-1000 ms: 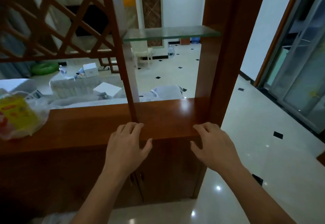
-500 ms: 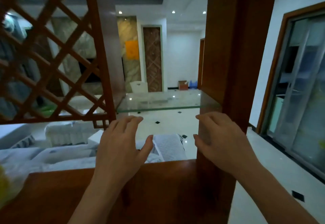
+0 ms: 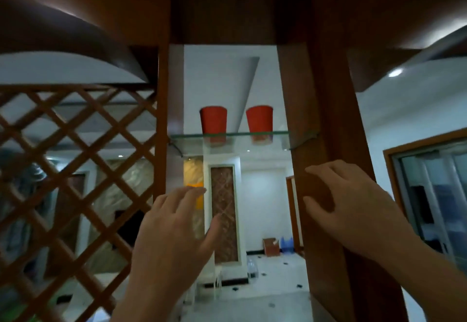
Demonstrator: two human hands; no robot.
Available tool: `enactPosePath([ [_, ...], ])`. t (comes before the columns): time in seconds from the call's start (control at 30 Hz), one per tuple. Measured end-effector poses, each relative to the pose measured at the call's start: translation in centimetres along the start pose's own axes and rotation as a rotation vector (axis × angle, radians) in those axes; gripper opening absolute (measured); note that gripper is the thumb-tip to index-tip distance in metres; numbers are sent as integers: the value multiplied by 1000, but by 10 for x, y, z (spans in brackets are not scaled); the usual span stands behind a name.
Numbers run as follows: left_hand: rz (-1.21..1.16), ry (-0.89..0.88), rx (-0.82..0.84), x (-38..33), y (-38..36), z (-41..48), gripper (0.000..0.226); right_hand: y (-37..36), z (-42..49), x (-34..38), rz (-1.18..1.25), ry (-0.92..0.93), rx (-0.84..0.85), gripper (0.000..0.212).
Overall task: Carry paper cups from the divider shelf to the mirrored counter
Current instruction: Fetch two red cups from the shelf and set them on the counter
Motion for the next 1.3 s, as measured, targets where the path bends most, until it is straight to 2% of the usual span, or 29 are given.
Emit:
enactPosePath([
  [0.2, -57, -9, -116, 15, 5, 64, 47, 16, 57, -3, 30, 23, -126, 50],
  [0.37, -143, 28, -159, 24, -2, 103, 57, 4, 102, -6, 189, 18, -190, 50],
  [0.47, -97, 15, -180, 24, -3, 132, 60, -11, 138, -12, 242, -22, -204, 58],
  [0.6, -36, 95, -106, 28, -10, 177, 71, -37, 187, -27, 197, -133, -68, 78],
  [0.7, 34, 206, 69, 35, -24, 212, 88, -57, 217, -35, 140, -222, 120, 102],
  [0.77, -9, 287, 198, 39, -35, 231, 96, -66, 230, -37, 164, -254, 217, 107],
  [0.9, -153, 402, 333, 45, -56, 249, 95, -84, 245, -37, 365, -331, 327, 98],
  [0.97, -182, 413, 357, 48, -67, 253, 89, -96, 247, -38, 492, -380, 382, 103],
  [1.1, -208, 450, 360, 53, -79, 258, 86, -111, 249, -39, 551, -402, 476, 96],
  [1.3, -369, 518, 404, 59, -93, 260, 88, -120, 257, -36, 607, -415, 460, 83],
])
Point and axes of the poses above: each hand's wrist, its own z-axis towards the middle knuckle, its own y-axis out of the back of the hand, x = y × z, the point moved 6 cm from there along z, towards the middle knuckle, and after that the axes turned 2 degrees about -z, right-handed, at the moved point
